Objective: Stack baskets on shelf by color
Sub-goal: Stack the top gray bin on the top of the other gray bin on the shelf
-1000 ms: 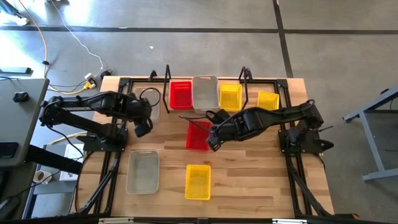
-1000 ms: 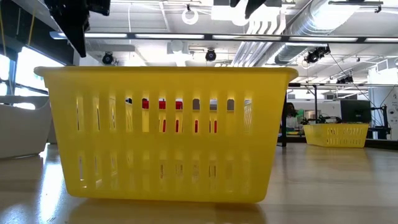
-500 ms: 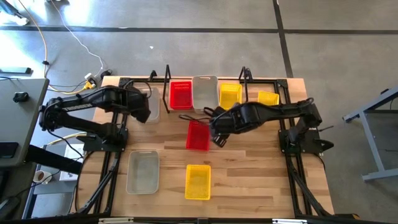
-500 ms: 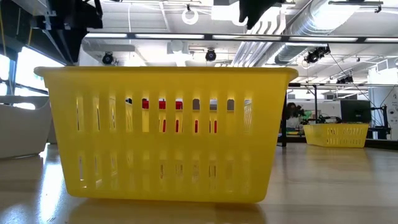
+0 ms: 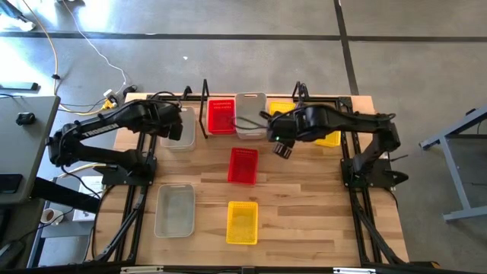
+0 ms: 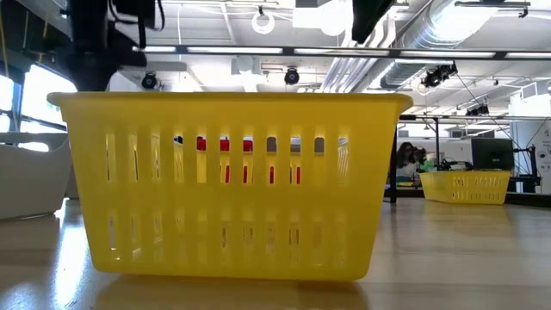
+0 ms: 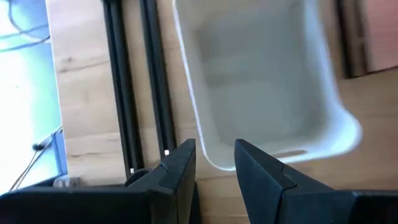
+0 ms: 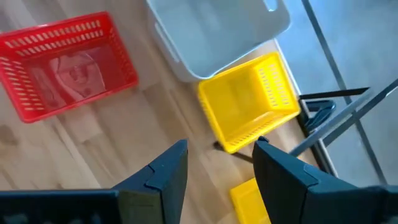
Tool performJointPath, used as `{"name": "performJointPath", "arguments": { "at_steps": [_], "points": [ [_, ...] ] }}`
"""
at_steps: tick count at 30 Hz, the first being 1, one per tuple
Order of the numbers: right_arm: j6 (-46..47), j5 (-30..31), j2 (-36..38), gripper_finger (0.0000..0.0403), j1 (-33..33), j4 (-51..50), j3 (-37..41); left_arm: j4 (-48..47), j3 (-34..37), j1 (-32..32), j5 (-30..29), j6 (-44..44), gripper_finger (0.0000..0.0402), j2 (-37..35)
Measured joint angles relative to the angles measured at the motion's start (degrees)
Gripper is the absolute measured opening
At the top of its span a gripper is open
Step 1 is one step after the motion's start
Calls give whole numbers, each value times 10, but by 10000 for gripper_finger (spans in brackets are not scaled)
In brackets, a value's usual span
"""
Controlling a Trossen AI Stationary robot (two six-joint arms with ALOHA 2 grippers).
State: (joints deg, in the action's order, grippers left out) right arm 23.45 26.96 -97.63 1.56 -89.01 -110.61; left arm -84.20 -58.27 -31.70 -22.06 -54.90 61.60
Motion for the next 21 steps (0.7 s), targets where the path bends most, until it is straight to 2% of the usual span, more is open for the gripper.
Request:
{"name": "performJointPath", "arguments": {
  "at_steps": [5, 14, 21],
  "points": [
    [-37, 8, 18, 165, -22, 6, 0, 56, 59, -27, 21, -6, 104, 0],
    [-74, 19, 24, 165, -51, 12, 0, 90, 100, -71, 11, -4, 105, 0],
    [-87, 19, 24, 165, -61, 15, 0, 143, 148, -100, 39, 11, 105, 0]
  ]
}}
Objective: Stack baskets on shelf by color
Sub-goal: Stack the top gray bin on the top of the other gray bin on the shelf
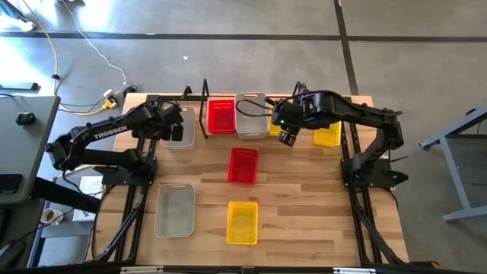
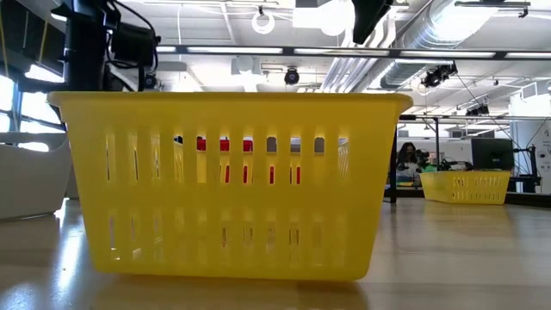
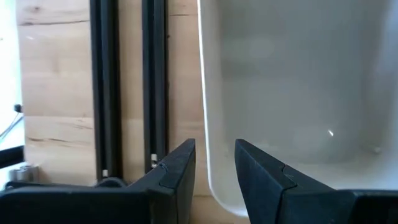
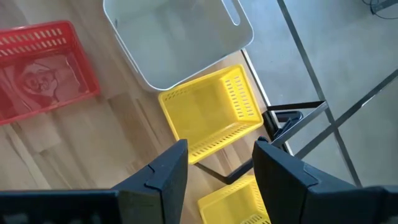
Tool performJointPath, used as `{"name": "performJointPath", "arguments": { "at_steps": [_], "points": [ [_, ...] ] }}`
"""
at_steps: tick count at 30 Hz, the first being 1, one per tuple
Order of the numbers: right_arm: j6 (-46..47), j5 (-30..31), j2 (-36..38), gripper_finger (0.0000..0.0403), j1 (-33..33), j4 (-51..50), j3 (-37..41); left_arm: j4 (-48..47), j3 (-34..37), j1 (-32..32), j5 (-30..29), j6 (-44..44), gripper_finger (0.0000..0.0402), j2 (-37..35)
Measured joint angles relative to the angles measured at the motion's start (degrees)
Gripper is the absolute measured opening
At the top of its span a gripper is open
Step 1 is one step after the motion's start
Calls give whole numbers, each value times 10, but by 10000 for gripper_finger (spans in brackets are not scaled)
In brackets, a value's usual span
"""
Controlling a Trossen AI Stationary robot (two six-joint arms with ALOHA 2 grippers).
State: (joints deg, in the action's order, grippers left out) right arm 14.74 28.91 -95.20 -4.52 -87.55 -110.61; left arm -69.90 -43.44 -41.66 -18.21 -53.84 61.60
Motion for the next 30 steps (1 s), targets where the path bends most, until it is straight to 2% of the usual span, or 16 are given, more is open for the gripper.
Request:
{"name": "performJointPath", "arguments": {
  "at_steps": [13, 18, 23, 27, 30],
  "points": [
    [-7, 0, 0, 165, 0, 6, 0, 61, 66, -45, 1, 0, 105, 0],
    [-7, 0, 0, 165, 0, 10, 0, 114, 93, -59, 24, 19, 104, 1],
    [-2, 0, 0, 165, 0, 12, 0, 128, 111, -64, 27, 19, 102, 3],
    [0, -1, -1, 165, 0, 12, 0, 129, 112, -64, 26, 19, 81, 3],
    [0, -3, -1, 165, 0, 12, 0, 129, 112, -64, 23, 19, 47, 3]
  ]
}}
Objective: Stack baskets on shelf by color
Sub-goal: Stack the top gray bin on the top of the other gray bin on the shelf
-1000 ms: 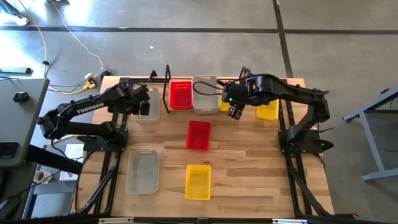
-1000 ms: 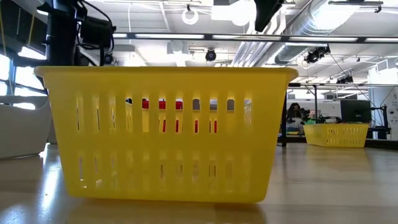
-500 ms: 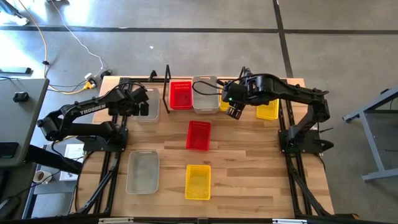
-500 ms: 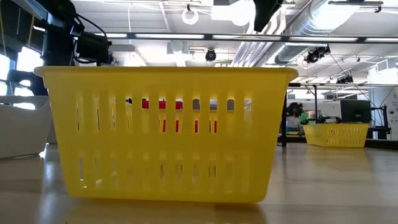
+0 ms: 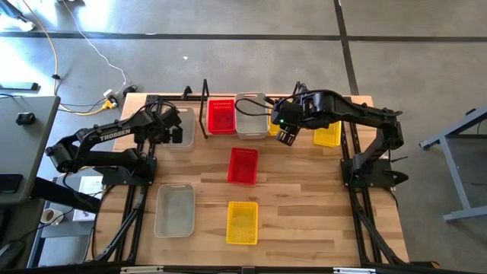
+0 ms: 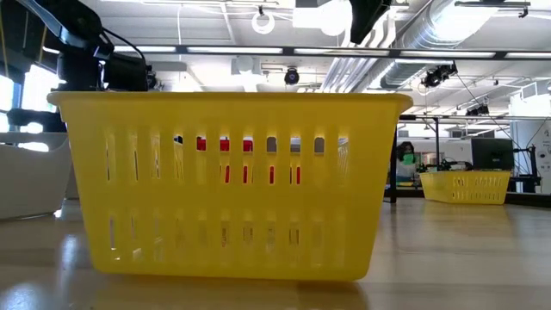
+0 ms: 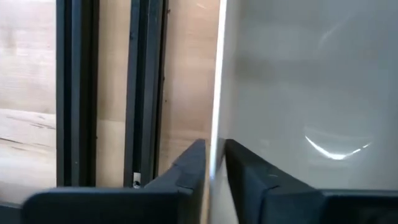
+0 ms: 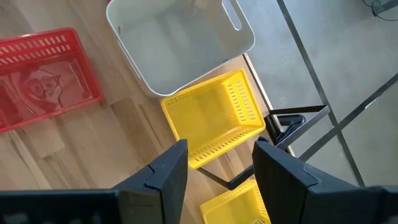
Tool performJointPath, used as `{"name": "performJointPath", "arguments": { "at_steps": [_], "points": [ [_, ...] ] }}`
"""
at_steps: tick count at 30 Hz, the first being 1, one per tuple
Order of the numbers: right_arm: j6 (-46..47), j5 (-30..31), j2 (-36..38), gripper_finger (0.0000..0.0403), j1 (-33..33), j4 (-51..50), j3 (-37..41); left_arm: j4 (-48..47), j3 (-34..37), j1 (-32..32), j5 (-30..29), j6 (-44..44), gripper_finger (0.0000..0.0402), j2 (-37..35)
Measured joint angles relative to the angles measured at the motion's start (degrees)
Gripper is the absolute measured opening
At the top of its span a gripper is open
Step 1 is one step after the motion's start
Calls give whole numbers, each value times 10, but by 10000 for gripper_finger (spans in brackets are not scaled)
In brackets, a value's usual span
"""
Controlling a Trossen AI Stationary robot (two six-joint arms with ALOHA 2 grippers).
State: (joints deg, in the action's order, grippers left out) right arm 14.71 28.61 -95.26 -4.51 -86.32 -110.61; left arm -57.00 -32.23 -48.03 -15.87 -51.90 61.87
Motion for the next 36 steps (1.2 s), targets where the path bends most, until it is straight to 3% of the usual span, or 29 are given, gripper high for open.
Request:
{"name": "performJointPath", "arguments": {
  "at_steps": [4, 16, 27, 36],
  "points": [
    [1, 0, 0, 165, 0, 0, 0, 1, 0, 0, -9, 0, 7, -1],
    [9, -1, 0, 165, 0, 0, 0, -8, -28, 0, -30, -14, 2, -61],
    [26, -1, 0, 165, 0, 0, 0, -71, -162, 1, -91, 30, 0, -113],
    [48, -1, 0, 165, 0, 8, 0, -69, -299, 1, -91, 116, 0, -117]
  ]
}}
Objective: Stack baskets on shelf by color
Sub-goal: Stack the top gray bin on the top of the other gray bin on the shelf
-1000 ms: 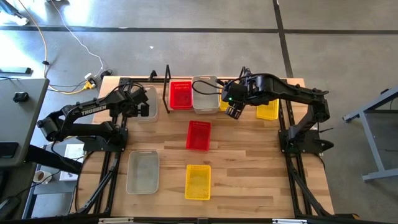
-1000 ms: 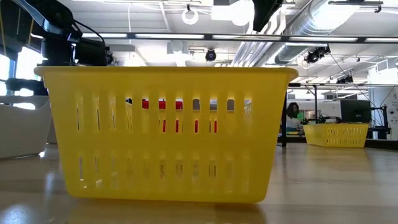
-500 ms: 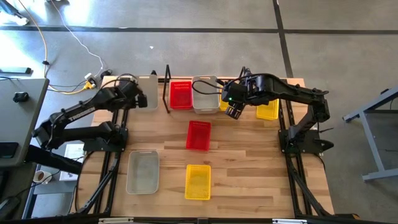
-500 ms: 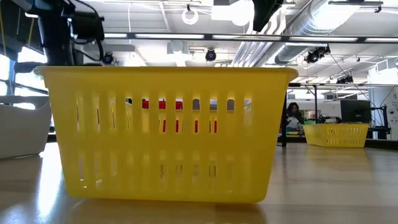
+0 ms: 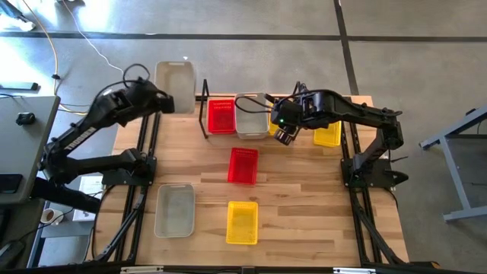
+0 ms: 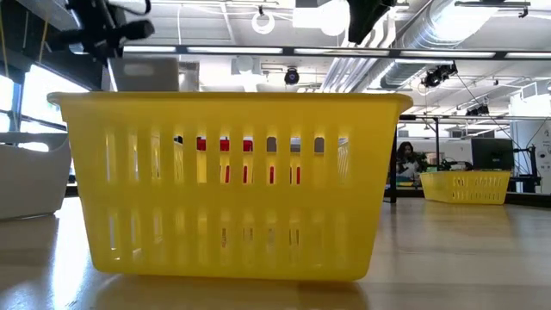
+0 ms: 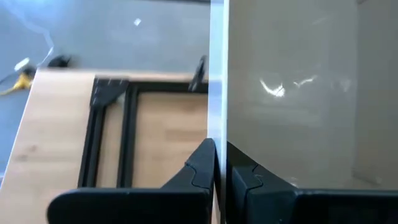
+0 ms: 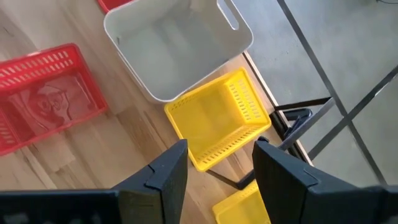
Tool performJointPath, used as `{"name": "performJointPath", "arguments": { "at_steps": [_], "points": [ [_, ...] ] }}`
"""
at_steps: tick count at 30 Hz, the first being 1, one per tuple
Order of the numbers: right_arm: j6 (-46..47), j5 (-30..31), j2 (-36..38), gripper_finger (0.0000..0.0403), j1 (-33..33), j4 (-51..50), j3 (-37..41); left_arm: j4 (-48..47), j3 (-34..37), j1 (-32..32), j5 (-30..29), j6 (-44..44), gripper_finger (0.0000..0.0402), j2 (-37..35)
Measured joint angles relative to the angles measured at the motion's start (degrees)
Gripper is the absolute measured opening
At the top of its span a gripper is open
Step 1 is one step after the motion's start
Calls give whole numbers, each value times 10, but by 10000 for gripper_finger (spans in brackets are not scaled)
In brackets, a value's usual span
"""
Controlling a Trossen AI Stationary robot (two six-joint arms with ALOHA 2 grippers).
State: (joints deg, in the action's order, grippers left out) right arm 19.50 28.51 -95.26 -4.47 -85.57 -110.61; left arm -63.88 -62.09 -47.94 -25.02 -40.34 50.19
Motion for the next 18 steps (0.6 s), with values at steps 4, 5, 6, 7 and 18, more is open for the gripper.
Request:
{"name": "performJointPath", "arguments": {
  "at_steps": [4, 5, 6, 7, 18],
  "points": [
    [-3, 0, 0, 165, 0, 19, 0, -3, -54, 4, 4, 42, 0, 0],
    [-3, 0, 0, 165, 0, 24, 0, -5, -68, 8, 4, 52, 0, 0],
    [-3, 0, 0, 165, 0, 28, 0, -6, -81, 11, 4, 60, 0, 0],
    [-3, 0, 0, 165, 0, 34, 0, -7, -93, 15, 4, 68, 0, 0],
    [-65, -141, 0, 165, 9, 142, 0, -57, -171, 85, 14, 47, 0, 17]
  ]
}}
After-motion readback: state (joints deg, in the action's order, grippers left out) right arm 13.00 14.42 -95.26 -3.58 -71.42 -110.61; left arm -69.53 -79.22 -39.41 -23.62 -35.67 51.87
